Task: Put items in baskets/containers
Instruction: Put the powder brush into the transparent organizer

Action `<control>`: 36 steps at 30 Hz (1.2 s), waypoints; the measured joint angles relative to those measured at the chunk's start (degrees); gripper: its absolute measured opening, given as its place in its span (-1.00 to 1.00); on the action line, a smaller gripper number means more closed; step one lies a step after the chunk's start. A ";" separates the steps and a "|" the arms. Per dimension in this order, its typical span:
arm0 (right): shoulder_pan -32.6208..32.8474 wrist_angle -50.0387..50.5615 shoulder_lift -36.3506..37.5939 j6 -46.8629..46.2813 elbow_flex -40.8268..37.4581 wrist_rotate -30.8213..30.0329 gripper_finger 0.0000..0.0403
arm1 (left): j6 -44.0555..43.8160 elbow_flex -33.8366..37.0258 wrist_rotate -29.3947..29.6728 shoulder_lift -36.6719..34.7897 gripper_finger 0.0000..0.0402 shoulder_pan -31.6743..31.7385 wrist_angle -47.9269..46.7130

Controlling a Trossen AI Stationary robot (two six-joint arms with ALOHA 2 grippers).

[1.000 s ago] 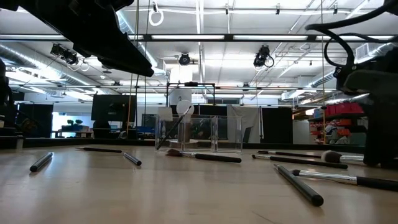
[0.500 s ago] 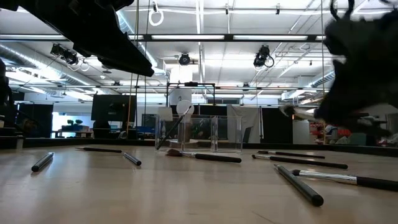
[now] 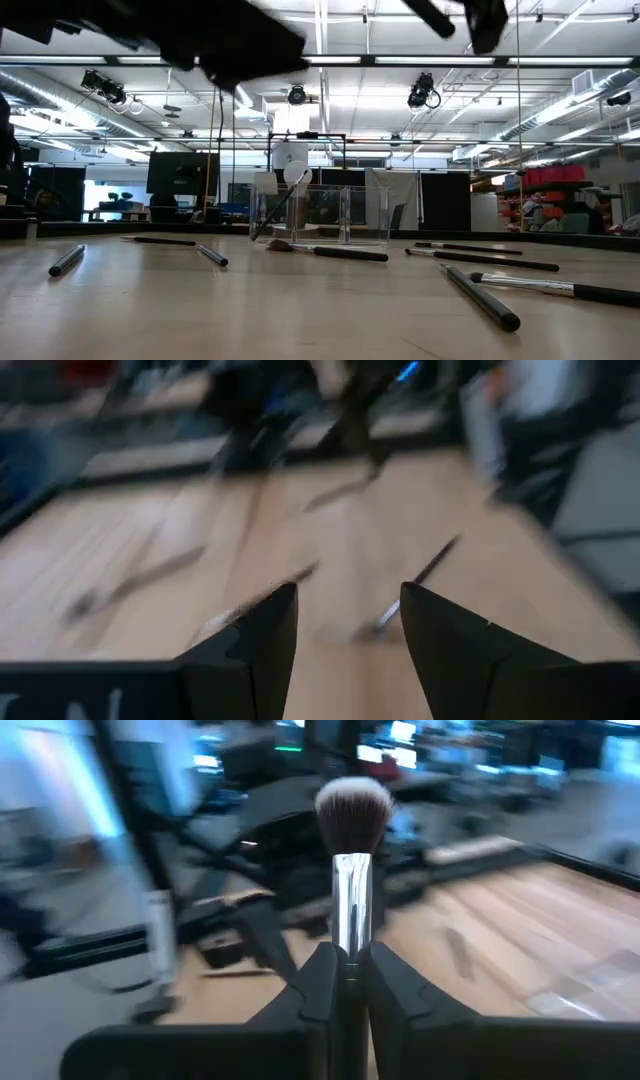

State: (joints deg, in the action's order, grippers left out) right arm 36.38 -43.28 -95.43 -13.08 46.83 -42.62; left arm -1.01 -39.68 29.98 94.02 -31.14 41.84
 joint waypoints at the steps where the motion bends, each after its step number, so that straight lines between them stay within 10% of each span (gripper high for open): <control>1: 0.00 -1.89 -0.68 1.53 0.00 2.29 -0.85 | 1.83 0.02 -1.12 1.00 -0.08 -0.04 4.73; 7: 0.02 -8.70 -4.70 3.08 0.00 9.19 -0.84 | 6.48 -0.02 -4.91 4.44 -0.08 0.74 22.29; 15: -0.20 -11.51 -7.44 3.08 0.00 9.24 -0.84 | 1.80 -0.13 -18.00 4.46 -0.06 4.00 24.22; 25: -0.37 -12.71 -7.44 3.11 0.00 9.08 -0.84 | 3.04 -3.40 -19.33 5.24 0.05 4.35 23.91; 36: -0.35 -12.88 -7.44 3.11 0.02 9.15 -0.84 | 3.18 -3.72 -18.78 6.27 -0.55 4.35 23.90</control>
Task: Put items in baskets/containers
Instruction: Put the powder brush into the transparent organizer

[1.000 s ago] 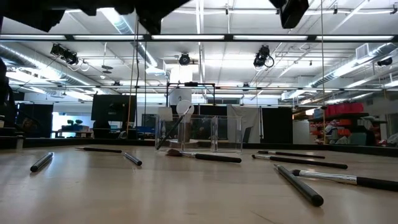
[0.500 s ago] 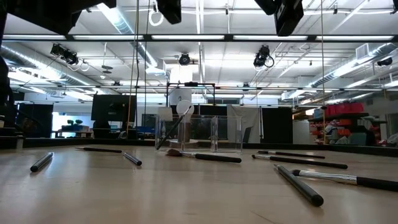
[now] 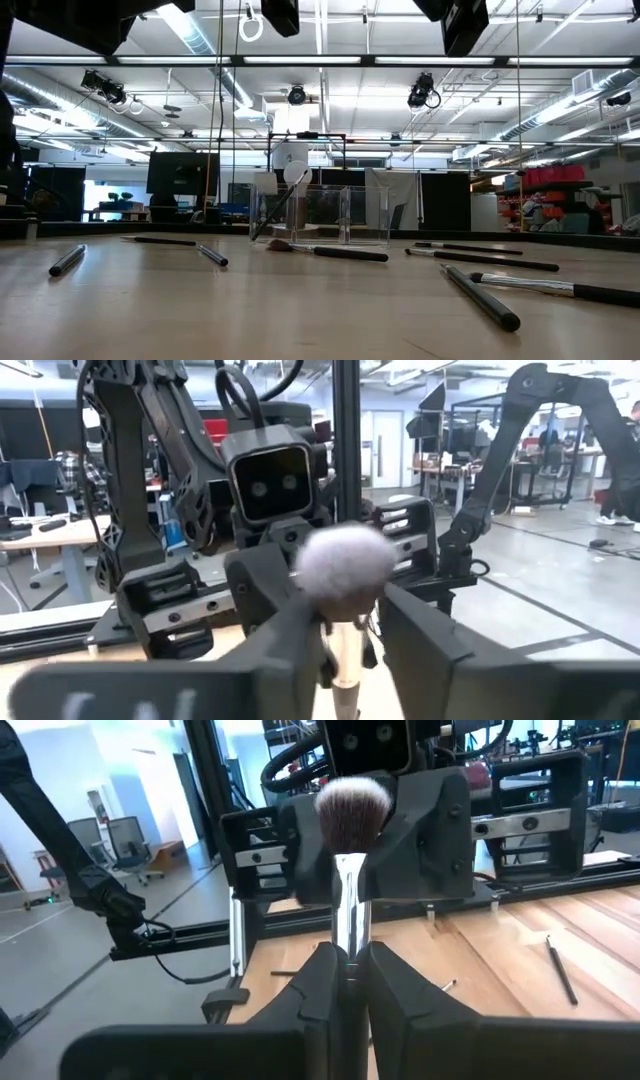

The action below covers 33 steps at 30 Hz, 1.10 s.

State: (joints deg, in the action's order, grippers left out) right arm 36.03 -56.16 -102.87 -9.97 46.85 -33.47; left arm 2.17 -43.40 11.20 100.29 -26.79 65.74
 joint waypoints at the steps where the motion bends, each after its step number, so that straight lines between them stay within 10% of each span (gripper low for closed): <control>1: 0.02 0.04 0.00 0.03 0.00 -0.08 -0.84 | -0.06 0.00 -0.10 0.00 -0.62 0.00 -0.17; 10: 0.49 7.86 2.28 -1.64 0.00 -0.76 -0.55 | -0.32 0.00 0.90 -1.05 -0.75 0.00 -4.48; 17: 2.95 30.25 9.29 -16.64 0.02 -9.81 -0.28 | -0.29 -3.08 14.77 -8.68 -0.75 1.35 -26.27; 24: 3.71 33.24 9.20 -22.42 0.02 -11.10 -0.29 | -1.45 -12.39 22.59 -12.62 -0.75 9.74 -55.72; 33: 3.74 33.16 9.20 -22.56 0.02 -11.11 -0.40 | -1.14 -13.51 18.38 -12.66 -0.70 21.79 -62.99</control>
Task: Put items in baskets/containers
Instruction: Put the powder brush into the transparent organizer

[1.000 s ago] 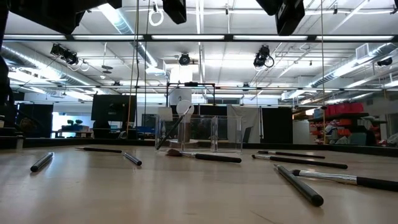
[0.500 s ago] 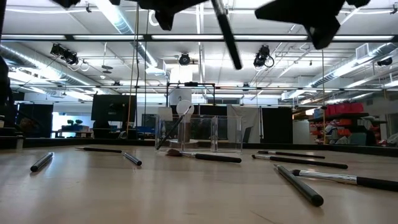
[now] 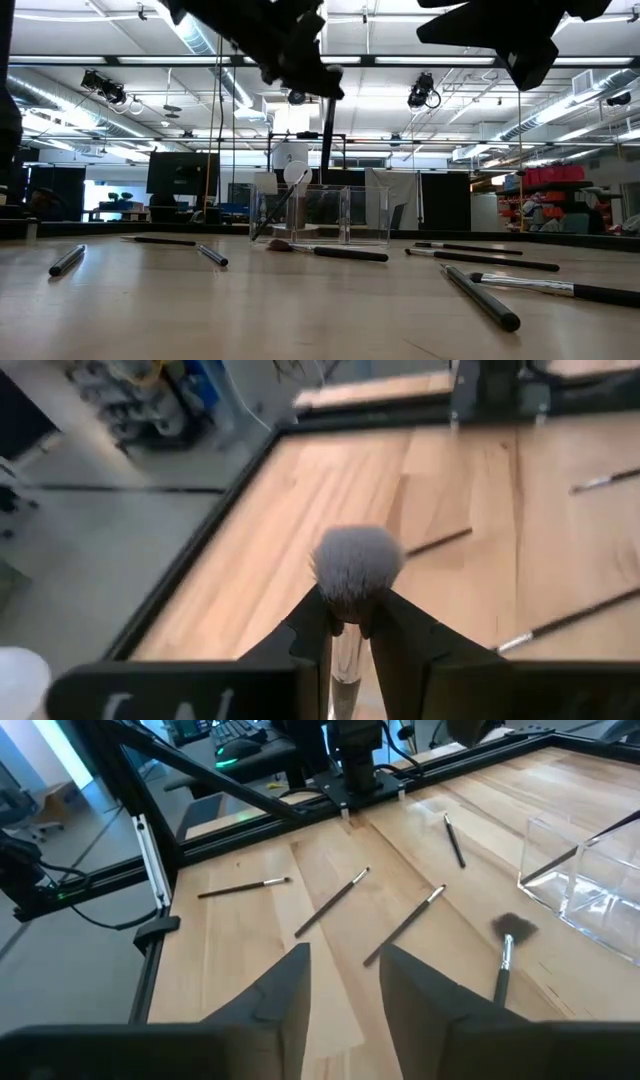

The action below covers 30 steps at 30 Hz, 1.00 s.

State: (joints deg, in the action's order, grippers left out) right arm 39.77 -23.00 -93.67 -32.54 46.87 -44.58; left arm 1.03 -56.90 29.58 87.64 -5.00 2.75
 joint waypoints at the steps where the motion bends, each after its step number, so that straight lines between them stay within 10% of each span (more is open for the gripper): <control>1: 0.00 -0.02 0.00 0.00 -0.02 0.00 -0.41 | -0.70 0.00 -2.45 0.16 -0.69 1.08 -0.75; 15: 0.00 0.35 -0.03 0.02 0.00 0.00 -0.45 | -8.16 -0.04 -16.50 3.32 -0.65 8.48 -8.60; 30: 0.09 1.31 -0.04 -1.07 -0.17 -0.02 -0.45 | -9.03 0.04 -16.63 5.16 -0.62 9.44 -8.19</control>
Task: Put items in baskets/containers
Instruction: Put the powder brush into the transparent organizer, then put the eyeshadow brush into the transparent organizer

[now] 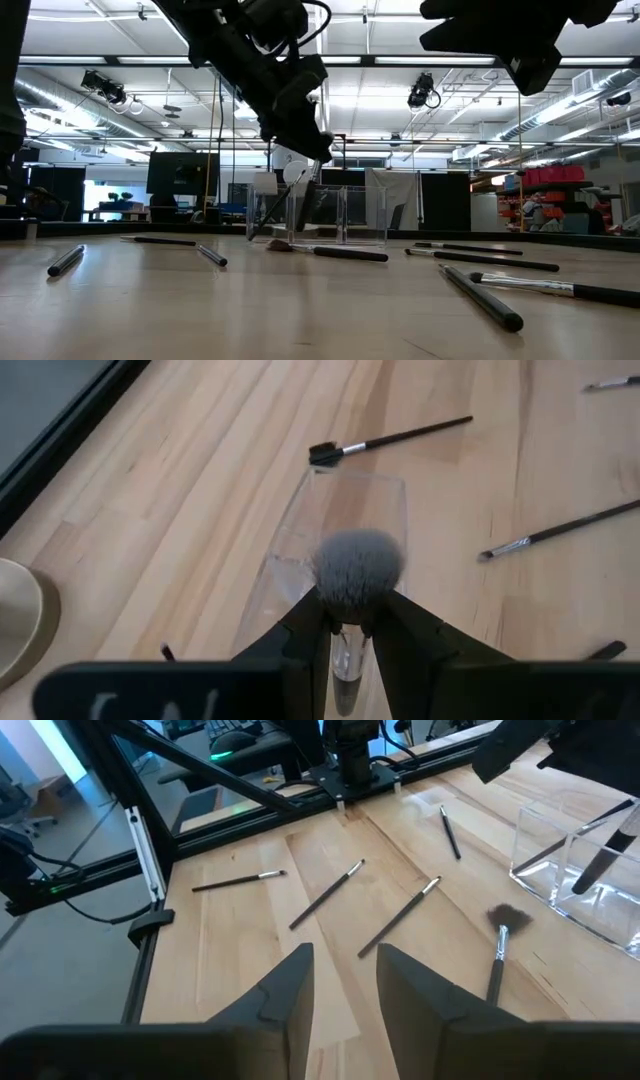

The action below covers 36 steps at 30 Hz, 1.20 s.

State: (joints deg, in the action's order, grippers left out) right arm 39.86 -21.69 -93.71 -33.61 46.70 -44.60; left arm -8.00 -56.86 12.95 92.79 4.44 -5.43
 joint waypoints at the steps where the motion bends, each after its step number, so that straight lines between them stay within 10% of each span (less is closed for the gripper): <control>1: 0.00 0.00 0.00 0.00 0.00 0.00 -0.45 | -0.16 0.00 0.00 0.00 -0.62 0.09 -0.10; 24: 0.00 0.04 0.00 0.00 0.00 0.01 -0.44 | -0.36 0.00 4.88 -2.36 -0.27 0.84 -0.47; 36: 0.02 10.99 0.00 -10.68 0.00 0.02 -0.44 | 1.59 0.23 10.40 -14.24 -0.42 -17.03 -4.96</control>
State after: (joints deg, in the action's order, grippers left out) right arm 39.88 -10.70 -93.71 -44.29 46.70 -44.58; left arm -6.41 -56.63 23.35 78.55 -12.59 -10.40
